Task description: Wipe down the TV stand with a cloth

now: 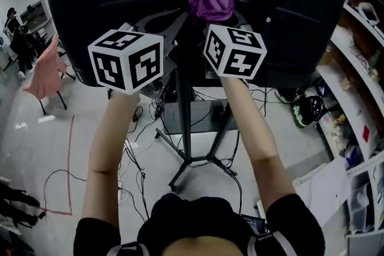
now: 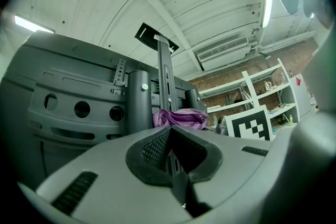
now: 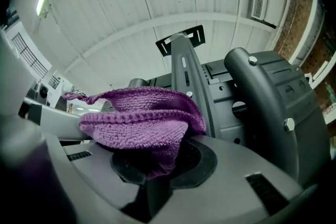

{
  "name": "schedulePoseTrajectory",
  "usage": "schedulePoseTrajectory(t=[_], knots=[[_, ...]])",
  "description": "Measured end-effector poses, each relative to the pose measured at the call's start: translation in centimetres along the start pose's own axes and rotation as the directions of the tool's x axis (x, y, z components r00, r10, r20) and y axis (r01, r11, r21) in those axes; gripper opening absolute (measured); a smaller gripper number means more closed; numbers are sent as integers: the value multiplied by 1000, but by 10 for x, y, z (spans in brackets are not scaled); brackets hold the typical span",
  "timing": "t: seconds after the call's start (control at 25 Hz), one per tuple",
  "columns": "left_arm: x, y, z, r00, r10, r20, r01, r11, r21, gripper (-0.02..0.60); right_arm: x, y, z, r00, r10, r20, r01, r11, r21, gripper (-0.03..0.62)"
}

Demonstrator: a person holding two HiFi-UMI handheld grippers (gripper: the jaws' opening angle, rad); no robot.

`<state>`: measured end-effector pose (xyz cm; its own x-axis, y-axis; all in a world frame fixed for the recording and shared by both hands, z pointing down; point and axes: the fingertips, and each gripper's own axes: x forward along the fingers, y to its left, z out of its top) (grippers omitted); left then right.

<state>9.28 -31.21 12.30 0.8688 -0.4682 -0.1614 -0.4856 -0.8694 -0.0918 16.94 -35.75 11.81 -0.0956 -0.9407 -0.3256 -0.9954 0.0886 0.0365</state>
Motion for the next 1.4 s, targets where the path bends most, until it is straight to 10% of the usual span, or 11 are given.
schedulePoseTrajectory(t=[1.0, 1.4], knots=[[58, -39, -21, 993, -118, -20, 117, 993, -32, 6, -25, -53, 2, 994, -107, -16, 105, 992, -74, 64], [83, -77, 9, 981, -190, 49, 190, 982, 0, 6, -64, -75, 67, 991, -77, 111, 90, 990, -110, 64]])
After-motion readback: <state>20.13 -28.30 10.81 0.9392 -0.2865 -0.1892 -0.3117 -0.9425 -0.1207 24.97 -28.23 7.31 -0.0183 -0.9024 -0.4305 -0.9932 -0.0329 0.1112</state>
